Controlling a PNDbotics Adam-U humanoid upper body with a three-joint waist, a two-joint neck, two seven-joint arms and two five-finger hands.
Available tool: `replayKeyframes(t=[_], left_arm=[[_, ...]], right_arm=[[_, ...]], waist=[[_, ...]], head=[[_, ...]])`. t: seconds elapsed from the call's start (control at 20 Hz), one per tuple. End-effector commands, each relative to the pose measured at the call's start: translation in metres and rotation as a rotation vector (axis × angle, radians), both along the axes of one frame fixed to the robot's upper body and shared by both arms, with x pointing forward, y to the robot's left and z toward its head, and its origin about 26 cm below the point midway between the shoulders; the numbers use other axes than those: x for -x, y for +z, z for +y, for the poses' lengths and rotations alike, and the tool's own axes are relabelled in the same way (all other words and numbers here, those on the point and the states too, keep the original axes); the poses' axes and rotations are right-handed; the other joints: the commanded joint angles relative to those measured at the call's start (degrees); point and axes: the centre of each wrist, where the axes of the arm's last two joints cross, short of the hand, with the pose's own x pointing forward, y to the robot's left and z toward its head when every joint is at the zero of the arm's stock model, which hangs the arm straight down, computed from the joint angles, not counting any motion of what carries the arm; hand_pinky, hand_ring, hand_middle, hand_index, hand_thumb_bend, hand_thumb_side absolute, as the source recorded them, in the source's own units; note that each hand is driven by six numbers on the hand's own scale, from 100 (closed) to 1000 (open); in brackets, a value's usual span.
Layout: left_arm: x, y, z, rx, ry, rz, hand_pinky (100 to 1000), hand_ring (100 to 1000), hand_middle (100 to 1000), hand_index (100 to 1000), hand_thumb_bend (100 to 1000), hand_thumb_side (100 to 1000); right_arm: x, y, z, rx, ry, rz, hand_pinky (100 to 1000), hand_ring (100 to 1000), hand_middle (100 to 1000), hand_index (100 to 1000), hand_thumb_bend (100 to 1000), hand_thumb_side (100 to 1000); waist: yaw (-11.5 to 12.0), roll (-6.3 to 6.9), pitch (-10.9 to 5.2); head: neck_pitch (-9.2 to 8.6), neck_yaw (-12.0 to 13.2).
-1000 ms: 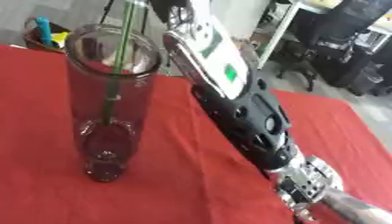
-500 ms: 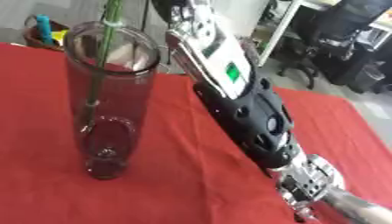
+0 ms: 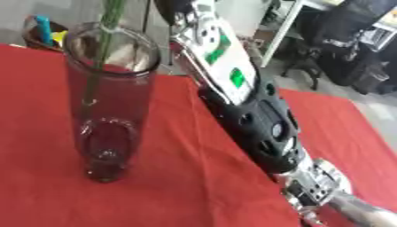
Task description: Arrange flowers into the vase.
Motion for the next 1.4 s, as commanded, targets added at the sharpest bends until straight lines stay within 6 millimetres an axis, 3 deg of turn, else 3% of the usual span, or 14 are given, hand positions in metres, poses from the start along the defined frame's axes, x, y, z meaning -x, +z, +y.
replayKeyframes(t=[0.05,0.65,1.4], left_arm=[[0.004,0.004,-0.003,0.0,-0.019,-0.02,628,443,666,781,116,1000],[0.004,0.004,-0.003,0.0,-0.028,-0.015,628,444,673,783,118,1000],[0.004,0.006,-0.004,0.005,-0.036,-0.018,627,456,676,784,121,1000]], right_arm=[[0.014,0.011,-0.004,0.058,-0.047,-0.044,784,807,100,328,100,784],[0.021,0.006,-0.001,0.263,-0.221,-0.069,759,802,100,357,100,817],[0.019,-0.002,0.002,0.396,-0.26,-0.012,790,847,100,405,100,855]], waist=[[-0.2,0.93,-1.86],[-0.6,1.52,-2.25],[-0.4,1.12,-2.43]], head=[[0.0,0.0],[0.16,-0.1],[0.07,0.4]])
